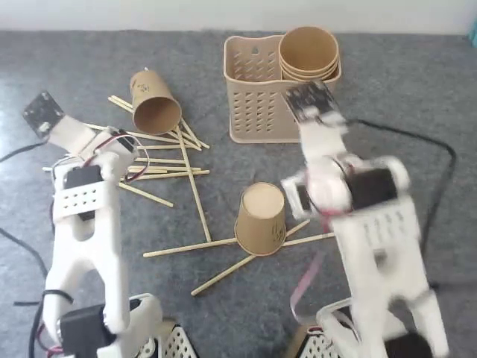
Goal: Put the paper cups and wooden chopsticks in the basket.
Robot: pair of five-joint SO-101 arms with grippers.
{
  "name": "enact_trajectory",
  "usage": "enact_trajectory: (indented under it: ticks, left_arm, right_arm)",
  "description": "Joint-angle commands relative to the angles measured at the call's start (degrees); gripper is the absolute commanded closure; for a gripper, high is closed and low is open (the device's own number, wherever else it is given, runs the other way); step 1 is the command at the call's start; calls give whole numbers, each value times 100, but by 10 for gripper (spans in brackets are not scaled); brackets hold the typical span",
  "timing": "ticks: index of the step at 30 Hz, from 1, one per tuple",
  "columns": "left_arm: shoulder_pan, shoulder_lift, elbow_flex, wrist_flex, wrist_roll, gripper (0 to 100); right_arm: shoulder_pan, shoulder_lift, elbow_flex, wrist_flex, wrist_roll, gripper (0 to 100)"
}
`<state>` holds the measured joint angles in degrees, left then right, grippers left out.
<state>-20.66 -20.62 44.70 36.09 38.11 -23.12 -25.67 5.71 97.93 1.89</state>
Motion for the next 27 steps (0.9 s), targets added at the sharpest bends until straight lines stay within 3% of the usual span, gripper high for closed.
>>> enact_trajectory:
  ticks: [1, 6, 15, 27]
  left_arm:
    - [-255, -264, 75, -633, -70, 891]
    - [-448, -264, 330, -1275, -70, 891]
    - [-431, -255, 356, -1327, -79, 891]
    - [-352, -255, 365, -1336, -316, 891]
  right_arm:
    - [-57, 673, -677, -163, -325, 897]
    - [-233, 1121, -475, -637, -519, 897]
    - [-242, 1437, 598, -1455, -527, 901]
    - [-479, 514, 633, -1191, -334, 900]
